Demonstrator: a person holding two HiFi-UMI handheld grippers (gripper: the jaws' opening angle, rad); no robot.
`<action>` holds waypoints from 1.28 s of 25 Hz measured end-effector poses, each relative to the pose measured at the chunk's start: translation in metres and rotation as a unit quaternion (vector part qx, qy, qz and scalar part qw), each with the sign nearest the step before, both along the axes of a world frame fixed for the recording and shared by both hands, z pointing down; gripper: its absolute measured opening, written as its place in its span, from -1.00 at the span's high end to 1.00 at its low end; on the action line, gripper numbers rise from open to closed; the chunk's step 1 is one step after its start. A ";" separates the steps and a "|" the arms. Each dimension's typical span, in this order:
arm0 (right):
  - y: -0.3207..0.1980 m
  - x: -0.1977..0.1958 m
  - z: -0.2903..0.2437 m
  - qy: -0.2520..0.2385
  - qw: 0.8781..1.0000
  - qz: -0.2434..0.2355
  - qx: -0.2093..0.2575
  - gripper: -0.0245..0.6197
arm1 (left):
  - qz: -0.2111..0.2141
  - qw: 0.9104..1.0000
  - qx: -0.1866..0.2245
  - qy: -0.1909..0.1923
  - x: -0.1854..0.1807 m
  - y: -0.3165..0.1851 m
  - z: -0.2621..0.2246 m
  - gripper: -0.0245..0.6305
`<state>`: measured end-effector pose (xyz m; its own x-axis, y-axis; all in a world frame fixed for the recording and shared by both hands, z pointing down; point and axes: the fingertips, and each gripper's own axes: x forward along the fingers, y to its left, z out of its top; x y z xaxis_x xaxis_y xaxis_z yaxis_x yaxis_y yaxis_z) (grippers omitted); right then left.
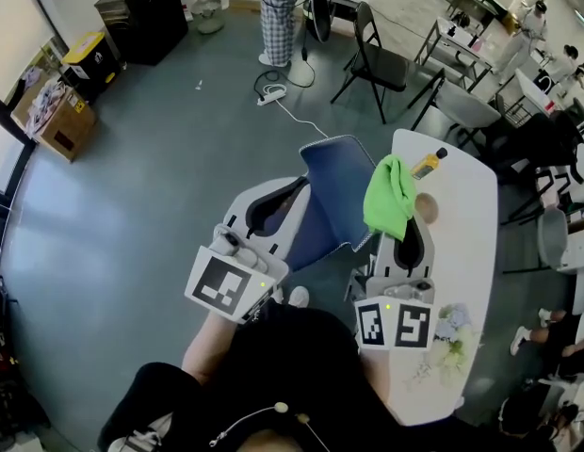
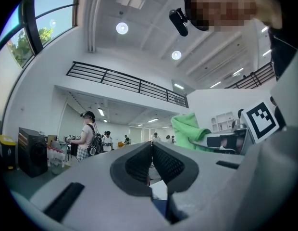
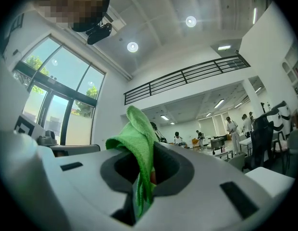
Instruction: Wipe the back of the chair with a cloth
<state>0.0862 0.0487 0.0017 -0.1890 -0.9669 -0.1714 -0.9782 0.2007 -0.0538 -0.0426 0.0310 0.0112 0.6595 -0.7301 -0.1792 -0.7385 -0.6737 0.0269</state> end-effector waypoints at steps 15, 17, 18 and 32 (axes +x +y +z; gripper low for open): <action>0.012 -0.015 -0.004 0.028 0.999 -0.023 0.006 0.78 | 0.005 1.000 0.000 0.001 0.002 0.015 0.002 0.91; 0.014 -0.014 -0.004 0.030 0.999 -0.022 0.006 0.78 | 0.008 1.000 0.000 0.000 0.004 0.018 0.001 0.91; 0.015 -0.014 -0.005 0.030 0.999 -0.022 0.005 0.78 | 0.009 1.000 0.000 0.000 0.005 0.019 0.001 0.91; 0.026 -0.008 0.002 0.021 1.000 -0.010 -0.002 0.78 | 0.008 1.000 -0.006 0.003 0.000 0.031 0.005 0.91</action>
